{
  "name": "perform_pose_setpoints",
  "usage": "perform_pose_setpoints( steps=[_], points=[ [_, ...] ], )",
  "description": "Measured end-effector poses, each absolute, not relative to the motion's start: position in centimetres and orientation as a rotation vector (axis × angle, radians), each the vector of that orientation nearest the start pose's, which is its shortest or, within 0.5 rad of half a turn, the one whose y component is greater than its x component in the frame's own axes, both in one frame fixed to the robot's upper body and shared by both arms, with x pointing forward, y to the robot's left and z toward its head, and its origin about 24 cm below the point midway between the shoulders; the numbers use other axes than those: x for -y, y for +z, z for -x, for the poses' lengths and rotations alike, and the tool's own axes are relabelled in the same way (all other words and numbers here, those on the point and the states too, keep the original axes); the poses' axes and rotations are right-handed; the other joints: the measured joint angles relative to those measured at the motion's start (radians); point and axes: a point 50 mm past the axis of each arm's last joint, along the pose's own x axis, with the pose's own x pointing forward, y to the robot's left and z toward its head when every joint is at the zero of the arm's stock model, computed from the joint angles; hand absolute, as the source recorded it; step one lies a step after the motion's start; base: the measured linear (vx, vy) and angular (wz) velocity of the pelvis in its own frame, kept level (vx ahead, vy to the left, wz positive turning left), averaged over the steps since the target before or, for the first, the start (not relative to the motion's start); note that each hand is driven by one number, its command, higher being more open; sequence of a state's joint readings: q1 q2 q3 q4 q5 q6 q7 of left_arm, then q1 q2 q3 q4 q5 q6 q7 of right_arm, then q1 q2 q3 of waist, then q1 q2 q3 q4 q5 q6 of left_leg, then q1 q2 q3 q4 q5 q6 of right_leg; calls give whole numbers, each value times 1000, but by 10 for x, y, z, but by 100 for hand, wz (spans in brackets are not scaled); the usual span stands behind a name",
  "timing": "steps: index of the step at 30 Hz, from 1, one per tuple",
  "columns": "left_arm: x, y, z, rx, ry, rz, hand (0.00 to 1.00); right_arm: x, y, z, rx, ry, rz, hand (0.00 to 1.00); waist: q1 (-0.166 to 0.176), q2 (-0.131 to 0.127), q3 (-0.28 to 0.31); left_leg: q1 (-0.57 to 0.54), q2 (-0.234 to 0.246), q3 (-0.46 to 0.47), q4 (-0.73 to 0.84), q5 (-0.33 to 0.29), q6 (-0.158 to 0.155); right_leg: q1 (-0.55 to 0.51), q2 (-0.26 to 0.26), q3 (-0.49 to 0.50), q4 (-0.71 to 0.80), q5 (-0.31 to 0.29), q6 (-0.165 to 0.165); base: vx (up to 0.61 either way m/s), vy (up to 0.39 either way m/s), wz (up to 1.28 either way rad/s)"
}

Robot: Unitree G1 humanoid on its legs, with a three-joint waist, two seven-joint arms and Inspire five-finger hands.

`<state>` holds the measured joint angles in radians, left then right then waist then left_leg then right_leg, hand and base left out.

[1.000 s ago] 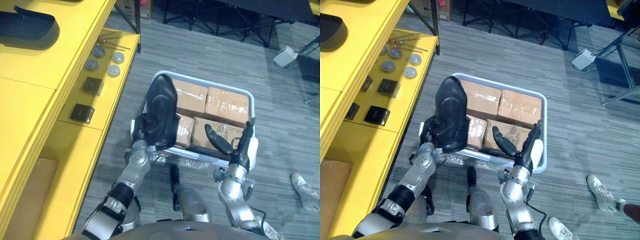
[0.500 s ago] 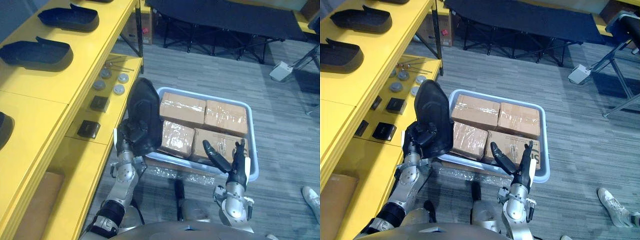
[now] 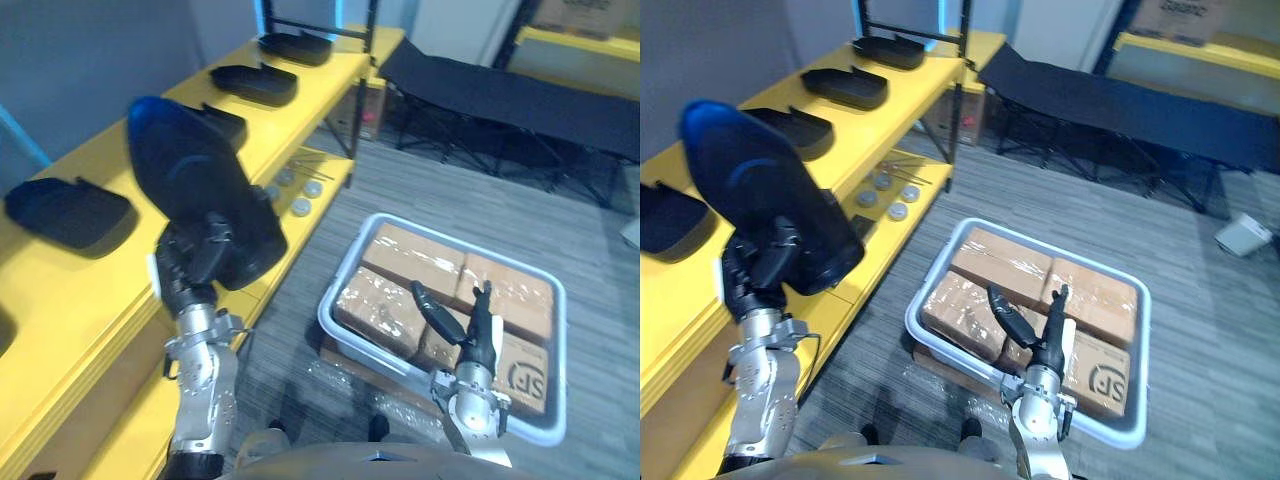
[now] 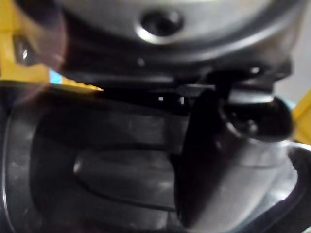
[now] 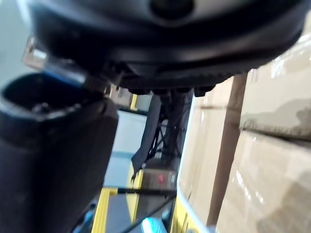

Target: Walk over and take three plastic housings, then place them on the shelf

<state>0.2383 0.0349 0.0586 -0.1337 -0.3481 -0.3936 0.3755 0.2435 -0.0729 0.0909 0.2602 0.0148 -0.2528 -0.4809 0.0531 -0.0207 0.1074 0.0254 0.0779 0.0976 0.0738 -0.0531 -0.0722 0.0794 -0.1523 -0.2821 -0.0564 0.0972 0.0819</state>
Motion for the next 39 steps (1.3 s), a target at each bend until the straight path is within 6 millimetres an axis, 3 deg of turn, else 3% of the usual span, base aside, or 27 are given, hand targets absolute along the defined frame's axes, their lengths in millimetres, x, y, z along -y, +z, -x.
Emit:
perform_pose_setpoints(
  steps=[5,11,18,25,27,28,29,31,32,39],
  points=[
    [-234,43,-154,219,720,288,0,156,-34,-205,-175,-321,96,100,71,-8,-24,-19,-21,-81,-25,37,0,16,-13,-87,-4,-8,2,3,3,49],
    [-247,38,-121,174,827,262,0,118,-16,-228,-92,-144,70,100,141,-15,-28,-23,-40,-136,-24,43,7,47,-21,-154,-16,-21,0,-16,4,33],
    [-244,47,-120,206,746,257,0,102,-14,-229,-87,-42,55,100,145,-24,-38,-53,-53,-195,-7,44,7,62,-33,-224,12,-51,6,6,4,30],
    [-226,45,-133,180,632,301,0,122,-19,-218,-105,-68,81,100,127,-27,-40,-77,-71,-292,-19,61,14,65,-43,-304,114,-133,15,32,-19,49],
    [-220,43,-138,157,578,316,0,134,-19,-211,-114,-130,67,100,92,-29,-37,-96,-32,-152,-26,55,79,96,-51,-388,120,-133,19,39,-43,142],
    [-212,40,-145,146,510,336,0,148,-20,-204,-122,-192,70,100,64,-19,-38,-124,15,-4,-1,78,115,118,-56,-428,131,-133,19,33,36,202],
    [-203,37,-154,141,440,364,0,163,-22,-199,-132,-248,84,100,44,-2,-32,-148,68,144,39,82,121,136,-56,-455,151,-134,18,31,127,197],
    [-193,35,-166,135,371,375,0,185,-20,-197,-127,-316,124,100,19,17,-23,-163,98,267,55,114,115,123,-79,-474,212,-157,22,16,169,138],
    [-192,35,-171,136,355,371,0,192,-17,-199,-112,-335,137,100,19,21,-8,-163,77,259,33,145,71,109,-103,-456,248,-184,16,-6,139,82],
    [-200,31,-175,109,371,352,0,188,-11,-205,-67,-297,113,100,15,24,32,-160,38,270,24,150,67,105,-125,-362,212,-210,22,-49,49,-1]
  ],
)
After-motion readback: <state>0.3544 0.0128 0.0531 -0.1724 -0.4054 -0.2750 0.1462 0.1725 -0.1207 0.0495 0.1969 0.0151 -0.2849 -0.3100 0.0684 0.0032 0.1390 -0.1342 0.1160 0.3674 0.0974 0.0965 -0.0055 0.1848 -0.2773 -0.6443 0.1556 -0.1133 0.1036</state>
